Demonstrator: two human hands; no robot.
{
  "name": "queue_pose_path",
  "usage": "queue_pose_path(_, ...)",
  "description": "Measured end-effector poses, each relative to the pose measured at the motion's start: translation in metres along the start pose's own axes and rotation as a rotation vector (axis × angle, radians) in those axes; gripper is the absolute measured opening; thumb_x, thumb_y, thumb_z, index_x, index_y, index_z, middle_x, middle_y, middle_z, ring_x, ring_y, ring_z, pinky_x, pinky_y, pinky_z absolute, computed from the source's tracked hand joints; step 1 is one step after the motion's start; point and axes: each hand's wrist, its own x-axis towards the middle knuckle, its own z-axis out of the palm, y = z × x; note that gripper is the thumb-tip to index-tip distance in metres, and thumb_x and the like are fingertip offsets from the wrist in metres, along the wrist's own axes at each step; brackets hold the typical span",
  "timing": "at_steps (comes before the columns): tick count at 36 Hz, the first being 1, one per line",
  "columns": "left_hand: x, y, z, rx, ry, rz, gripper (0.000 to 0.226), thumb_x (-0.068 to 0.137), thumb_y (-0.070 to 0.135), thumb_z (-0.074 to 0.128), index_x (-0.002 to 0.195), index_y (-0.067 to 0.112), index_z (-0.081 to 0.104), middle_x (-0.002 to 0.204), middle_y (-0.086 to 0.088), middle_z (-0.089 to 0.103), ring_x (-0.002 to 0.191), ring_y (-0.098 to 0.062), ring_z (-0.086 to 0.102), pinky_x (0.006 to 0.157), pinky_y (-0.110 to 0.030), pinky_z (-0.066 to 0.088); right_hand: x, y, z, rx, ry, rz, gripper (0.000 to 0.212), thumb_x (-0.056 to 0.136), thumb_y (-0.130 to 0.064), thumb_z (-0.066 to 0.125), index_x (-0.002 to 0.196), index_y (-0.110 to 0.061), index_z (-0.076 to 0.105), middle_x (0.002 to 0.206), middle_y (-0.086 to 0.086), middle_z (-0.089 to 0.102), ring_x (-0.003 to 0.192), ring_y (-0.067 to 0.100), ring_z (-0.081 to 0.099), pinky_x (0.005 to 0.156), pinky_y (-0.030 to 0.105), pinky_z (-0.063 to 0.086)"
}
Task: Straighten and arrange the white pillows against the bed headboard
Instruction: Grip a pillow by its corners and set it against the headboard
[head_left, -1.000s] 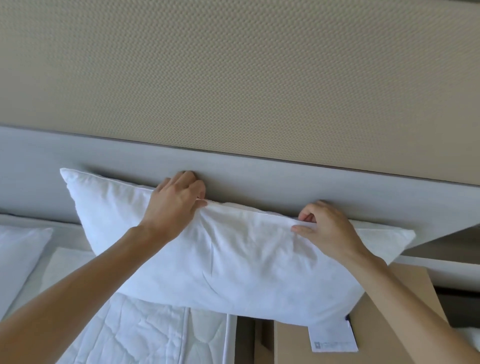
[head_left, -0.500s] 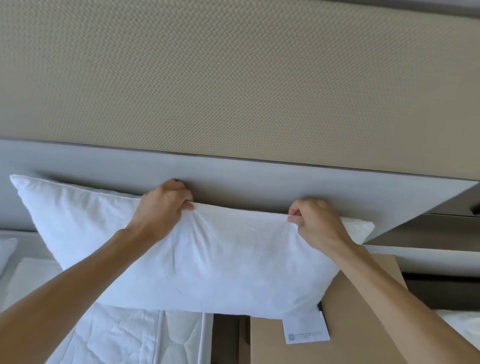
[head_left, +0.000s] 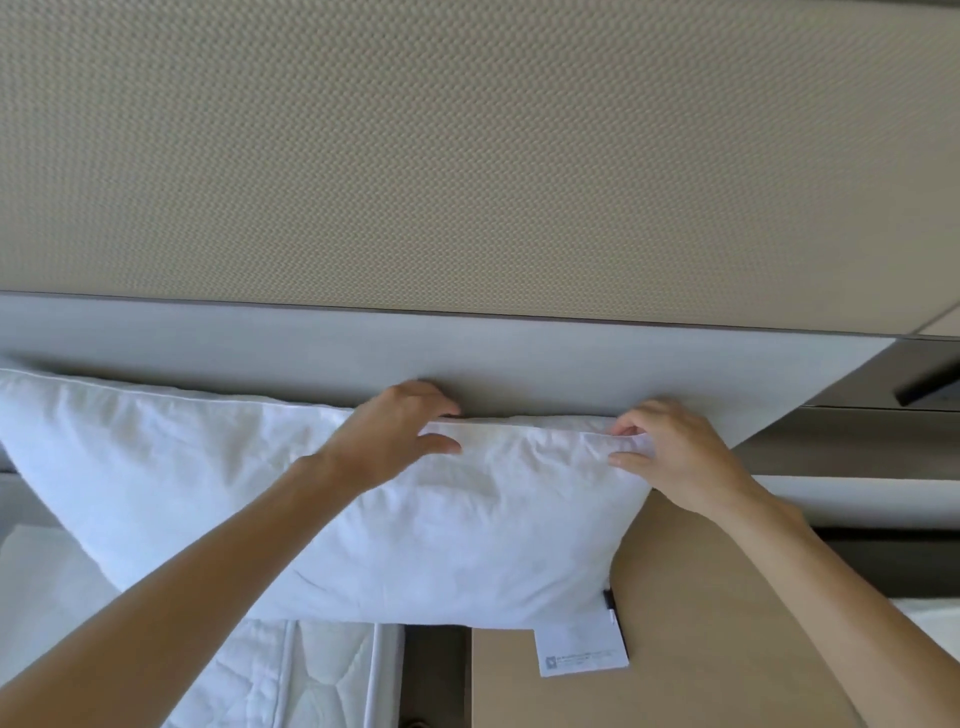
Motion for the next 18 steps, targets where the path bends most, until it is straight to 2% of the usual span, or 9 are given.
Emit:
queue_pose_path(2, 0.008, 0.009, 0.011, 0.008, -0.041, -0.023, 0.033, 0.081, 0.036, 0.074, 0.105, 0.014, 0.07, 0.102, 0.002, 0.063, 0.095, -0.017, 0.059, 0.086, -0.035, 0.05, 0.0, 0.007, -0.001, -0.067, -0.003, 0.028, 0.025, 0.086, -0.037, 0.071, 0.106, -0.023, 0.065, 0.106, -0.008, 0.059, 0.11, 0.015, 0.051, 0.092, 0.041, 0.045)
queue_pose_path(4, 0.014, 0.015, 0.019, 0.021, -0.013, -0.027, 0.019, 0.084, 0.029, 0.072, 0.088, 0.01, 0.069, 0.089, 0.0, 0.058, 0.083, -0.024, 0.06, 0.078, -0.039, 0.051, 0.001, 0.013, 0.0, -0.092, 0.002, 0.059, 0.021, 0.089, -0.034, 0.068, 0.106, -0.023, 0.064, 0.108, -0.007, 0.058, 0.112, 0.017, 0.049, 0.092, 0.041, 0.044)
queue_pose_path(7, 0.017, 0.019, 0.023, 0.034, 0.113, -0.033, 0.016, 0.086, 0.014, 0.07, 0.073, 0.005, 0.064, 0.077, 0.0, 0.053, 0.069, -0.026, 0.057, 0.067, -0.038, 0.051, 0.004, 0.019, 0.002, -0.078, 0.042, 0.083, 0.006, 0.093, -0.025, 0.064, 0.095, -0.019, 0.063, 0.094, -0.008, 0.056, 0.104, 0.021, 0.054, 0.088, 0.039, 0.045)
queue_pose_path(10, 0.015, 0.022, 0.021, 0.04, 0.257, -0.024, 0.013, 0.081, 0.003, 0.072, 0.071, 0.003, 0.064, 0.074, 0.004, 0.052, 0.063, -0.019, 0.052, 0.061, -0.03, 0.045, 0.004, 0.023, -0.003, -0.005, 0.126, 0.107, 0.009, 0.093, -0.023, 0.064, 0.09, -0.015, 0.063, 0.087, -0.004, 0.057, 0.092, 0.019, 0.055, 0.075, 0.031, 0.041)
queue_pose_path(13, 0.013, 0.026, 0.019, 0.053, 0.353, -0.045, 0.011, 0.078, -0.001, 0.074, 0.07, 0.002, 0.066, 0.074, -0.004, 0.06, 0.062, -0.021, 0.055, 0.061, -0.026, 0.043, 0.003, 0.023, -0.008, 0.017, 0.25, 0.064, 0.006, 0.092, -0.019, 0.066, 0.09, -0.013, 0.064, 0.088, -0.002, 0.058, 0.087, 0.017, 0.052, 0.072, 0.027, 0.039)
queue_pose_path(18, 0.014, 0.032, 0.021, 0.057, 0.359, -0.099, 0.013, 0.078, 0.004, 0.076, 0.07, 0.002, 0.066, 0.076, -0.006, 0.06, 0.065, -0.03, 0.06, 0.062, -0.039, 0.052, 0.001, 0.026, -0.005, 0.024, 0.334, -0.013, 0.01, 0.087, -0.019, 0.071, 0.082, -0.013, 0.065, 0.086, -0.002, 0.057, 0.087, 0.019, 0.053, 0.074, 0.032, 0.045)
